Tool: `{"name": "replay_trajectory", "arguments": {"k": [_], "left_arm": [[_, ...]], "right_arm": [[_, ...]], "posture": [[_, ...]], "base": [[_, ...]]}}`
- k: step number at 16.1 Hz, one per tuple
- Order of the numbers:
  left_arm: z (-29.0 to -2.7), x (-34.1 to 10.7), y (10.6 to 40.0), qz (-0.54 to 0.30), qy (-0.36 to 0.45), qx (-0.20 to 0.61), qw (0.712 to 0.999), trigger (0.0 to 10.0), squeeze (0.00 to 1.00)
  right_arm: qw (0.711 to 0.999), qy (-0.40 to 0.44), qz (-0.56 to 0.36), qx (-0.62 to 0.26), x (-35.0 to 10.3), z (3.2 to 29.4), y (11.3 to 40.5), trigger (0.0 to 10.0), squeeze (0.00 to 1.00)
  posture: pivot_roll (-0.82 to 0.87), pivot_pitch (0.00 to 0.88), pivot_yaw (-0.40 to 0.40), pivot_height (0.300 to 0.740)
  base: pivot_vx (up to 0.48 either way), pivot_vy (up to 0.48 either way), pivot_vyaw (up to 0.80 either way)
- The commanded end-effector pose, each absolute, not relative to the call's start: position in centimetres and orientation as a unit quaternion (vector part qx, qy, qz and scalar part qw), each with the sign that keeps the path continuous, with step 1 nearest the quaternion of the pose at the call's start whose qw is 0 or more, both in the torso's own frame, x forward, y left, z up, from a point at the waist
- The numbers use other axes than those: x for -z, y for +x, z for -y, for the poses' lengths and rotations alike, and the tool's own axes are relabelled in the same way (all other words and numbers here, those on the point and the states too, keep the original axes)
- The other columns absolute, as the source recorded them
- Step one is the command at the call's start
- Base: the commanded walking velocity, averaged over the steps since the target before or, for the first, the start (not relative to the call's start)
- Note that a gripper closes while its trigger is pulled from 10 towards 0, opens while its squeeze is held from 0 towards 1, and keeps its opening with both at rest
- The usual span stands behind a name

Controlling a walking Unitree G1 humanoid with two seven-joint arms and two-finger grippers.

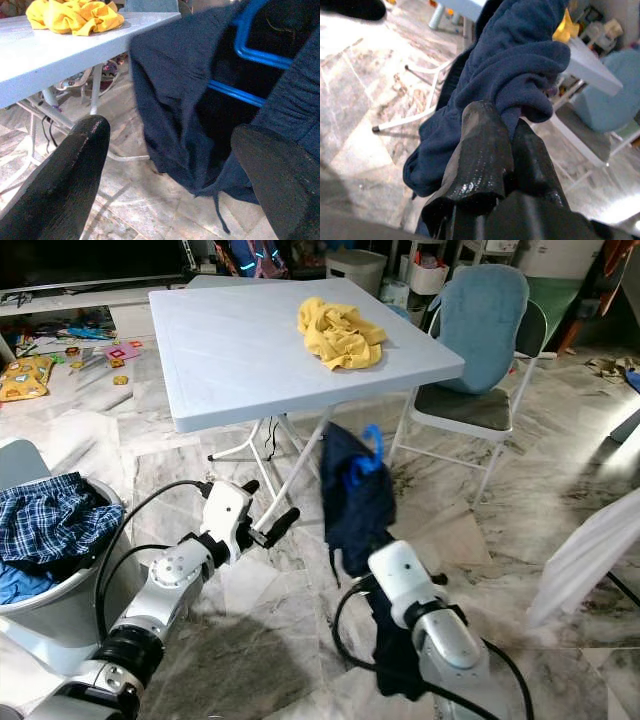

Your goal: Hang hanger

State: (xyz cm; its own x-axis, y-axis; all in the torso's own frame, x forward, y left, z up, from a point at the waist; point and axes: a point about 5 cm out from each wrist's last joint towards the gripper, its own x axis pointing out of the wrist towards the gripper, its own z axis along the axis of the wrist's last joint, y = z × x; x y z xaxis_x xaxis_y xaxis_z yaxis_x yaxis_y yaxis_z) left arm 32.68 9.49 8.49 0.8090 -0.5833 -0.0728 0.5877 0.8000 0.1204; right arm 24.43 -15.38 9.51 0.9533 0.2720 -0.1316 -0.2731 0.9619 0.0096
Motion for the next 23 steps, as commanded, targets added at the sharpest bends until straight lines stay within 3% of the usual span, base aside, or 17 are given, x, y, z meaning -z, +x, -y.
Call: {"name": "replay_trajectory", "arguments": {"k": [1,12,23], "left_arm": [[-9.5,-8.5,32.6,-0.015,0.072,0.313,0.947,10.0,0.0],[-9.0,-8.8,33.1,-0.02,0.036,0.3,0.953,10.0,0.0],[-8.6,-8.5,33.0,-0.026,0.035,0.302,0.952,10.0,0.0]], "right_arm": [[0.988,-0.003,-0.023,-0.15,-11.1,14.9,24.5,10.0,0.0],[0.986,-0.006,-0.029,-0.167,-11.1,14.3,23.6,10.0,0.0],[0.985,-0.006,-0.022,-0.171,-11.2,13.9,23.7,10.0,0.0]], "posture": [[0.08,0.0,-0.076,0.74],[0.05,0.0,-0.083,0.74],[0.05,0.0,-0.077,0.74]], "base": [[0.0,0.0,0.0],[0.0,-0.024,0.0],[0.345,0.0,0.0]]}}
